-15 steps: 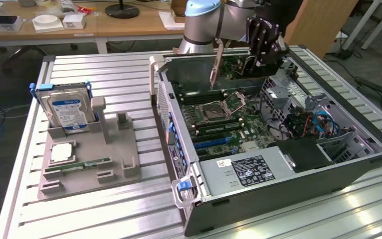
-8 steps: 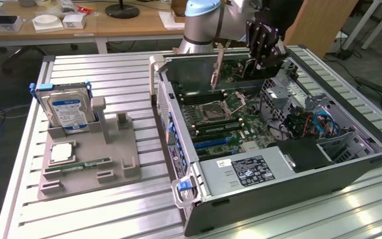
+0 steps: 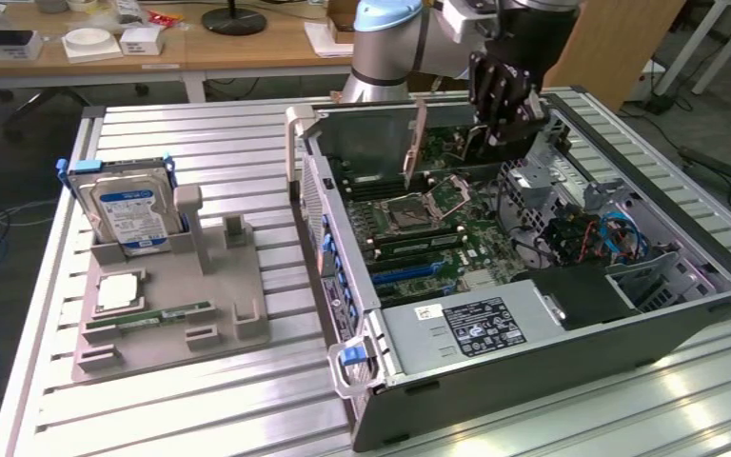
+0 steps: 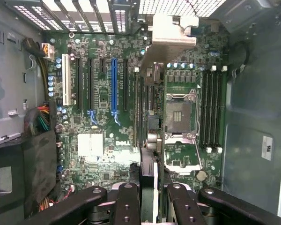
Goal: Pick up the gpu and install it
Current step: 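Insert the gpu into the slot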
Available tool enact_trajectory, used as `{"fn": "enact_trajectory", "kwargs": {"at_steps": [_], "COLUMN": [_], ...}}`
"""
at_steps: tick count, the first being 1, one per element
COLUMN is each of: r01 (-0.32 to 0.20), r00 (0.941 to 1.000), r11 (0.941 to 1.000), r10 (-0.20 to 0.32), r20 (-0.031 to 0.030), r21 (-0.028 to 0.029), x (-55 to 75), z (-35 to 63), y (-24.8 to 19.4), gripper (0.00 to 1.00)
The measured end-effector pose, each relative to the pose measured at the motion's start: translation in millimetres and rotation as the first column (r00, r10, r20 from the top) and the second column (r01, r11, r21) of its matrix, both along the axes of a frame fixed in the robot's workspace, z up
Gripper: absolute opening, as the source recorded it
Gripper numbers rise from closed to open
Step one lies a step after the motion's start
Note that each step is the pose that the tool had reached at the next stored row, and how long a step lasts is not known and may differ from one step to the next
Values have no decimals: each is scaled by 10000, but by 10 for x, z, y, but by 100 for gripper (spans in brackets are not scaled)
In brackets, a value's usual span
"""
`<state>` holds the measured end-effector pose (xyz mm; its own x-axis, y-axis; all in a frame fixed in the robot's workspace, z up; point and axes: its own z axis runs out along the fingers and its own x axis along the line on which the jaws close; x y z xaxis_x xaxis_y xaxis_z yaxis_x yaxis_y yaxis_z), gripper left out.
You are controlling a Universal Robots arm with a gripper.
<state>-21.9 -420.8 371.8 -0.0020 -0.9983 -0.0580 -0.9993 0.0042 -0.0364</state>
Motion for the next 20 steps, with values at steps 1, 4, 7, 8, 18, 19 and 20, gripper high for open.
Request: {"fn": "enact_trajectory", "kwargs": {"at_steps": [1, 4, 7, 8, 18, 19, 20], "r01": [1, 2, -2, -1, 0, 0, 1], "r00": [10000, 10000, 10000, 10000, 9999, 9999, 9999], "r11": [10000, 10000, 10000, 10000, 9997, 9997, 9997], "r10": [-1, -2, 2, 1, -3, -3, -4], "r20": [0, -5, -32, -55, -118, -122, -123], "r21": [-5, -6, -13, -24, -242, -250, -253], "x": [0, -1, 1, 0, -1, -1, -32], "z": [-16, -67, -118, -126, -197, -200, -204], "y": [-6, -19, -29, -36, -123, -123, -124], "gripper": [27, 27, 27, 27, 27, 27, 27]}}
